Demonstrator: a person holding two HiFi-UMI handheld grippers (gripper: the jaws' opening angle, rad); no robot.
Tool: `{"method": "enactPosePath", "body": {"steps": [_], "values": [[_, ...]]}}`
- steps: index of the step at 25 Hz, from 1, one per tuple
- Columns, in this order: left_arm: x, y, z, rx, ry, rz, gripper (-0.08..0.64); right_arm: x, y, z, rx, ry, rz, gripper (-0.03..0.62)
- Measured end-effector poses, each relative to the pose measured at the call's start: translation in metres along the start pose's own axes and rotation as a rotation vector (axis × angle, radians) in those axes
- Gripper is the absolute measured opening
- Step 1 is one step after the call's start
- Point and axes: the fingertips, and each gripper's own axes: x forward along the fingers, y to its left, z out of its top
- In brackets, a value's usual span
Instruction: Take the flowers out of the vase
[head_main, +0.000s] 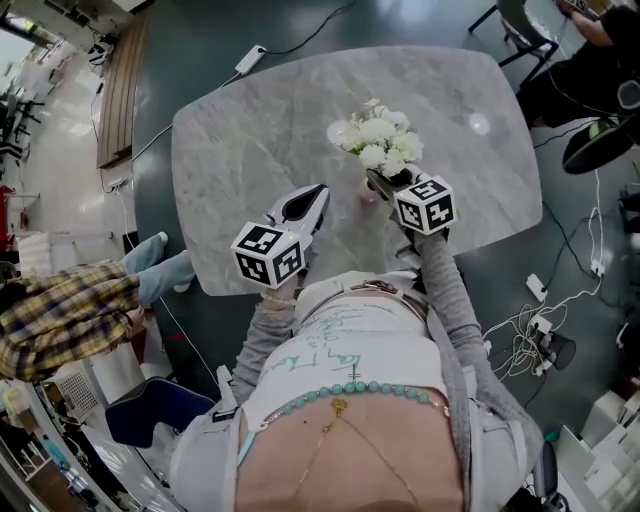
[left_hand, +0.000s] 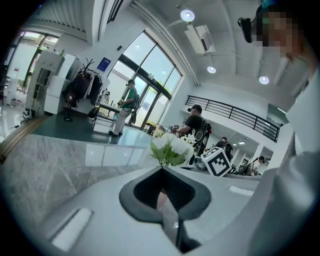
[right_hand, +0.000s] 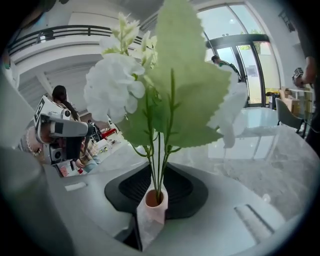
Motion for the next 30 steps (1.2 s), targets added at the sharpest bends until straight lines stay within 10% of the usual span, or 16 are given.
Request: {"method": "enactPosePath", "body": {"steps": [30], "values": [[0.004, -0.008, -0.004, 0.001, 0.005, -0.024, 0.0, -0.005, 0.003, 0.005, -0.013, -0.029, 0.0, 0.046]]}}
